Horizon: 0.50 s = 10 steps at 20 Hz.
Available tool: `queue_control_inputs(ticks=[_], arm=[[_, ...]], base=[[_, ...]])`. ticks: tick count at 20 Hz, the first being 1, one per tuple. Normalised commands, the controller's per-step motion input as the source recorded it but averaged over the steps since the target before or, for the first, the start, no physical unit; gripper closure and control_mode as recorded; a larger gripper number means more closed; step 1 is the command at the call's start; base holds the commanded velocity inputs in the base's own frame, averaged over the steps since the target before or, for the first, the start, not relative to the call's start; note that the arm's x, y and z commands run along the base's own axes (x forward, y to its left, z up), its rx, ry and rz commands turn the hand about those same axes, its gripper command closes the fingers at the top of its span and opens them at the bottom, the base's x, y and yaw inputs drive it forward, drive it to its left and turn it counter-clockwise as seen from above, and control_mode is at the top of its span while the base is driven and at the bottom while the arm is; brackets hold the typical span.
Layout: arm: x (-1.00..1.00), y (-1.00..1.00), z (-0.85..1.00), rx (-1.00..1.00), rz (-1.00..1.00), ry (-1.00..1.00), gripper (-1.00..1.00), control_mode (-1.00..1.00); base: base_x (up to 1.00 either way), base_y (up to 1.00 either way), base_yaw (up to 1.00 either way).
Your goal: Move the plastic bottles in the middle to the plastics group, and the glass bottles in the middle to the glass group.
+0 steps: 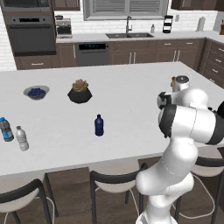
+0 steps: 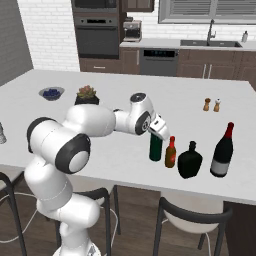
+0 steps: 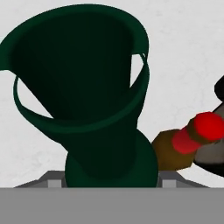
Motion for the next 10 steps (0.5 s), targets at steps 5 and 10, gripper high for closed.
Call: queue_control_inputs(ticks=[5,10], arm=[[-0.01,-0.08,-0.22,0.04,-0.02,0.0,1.0,-1.0],[0.0,-0.06,-0.26,0.06,-0.02,-0.01,1.0,-1.0]], base=[[0.0,0.0,0.0],[0.0,0.0,0.0]])
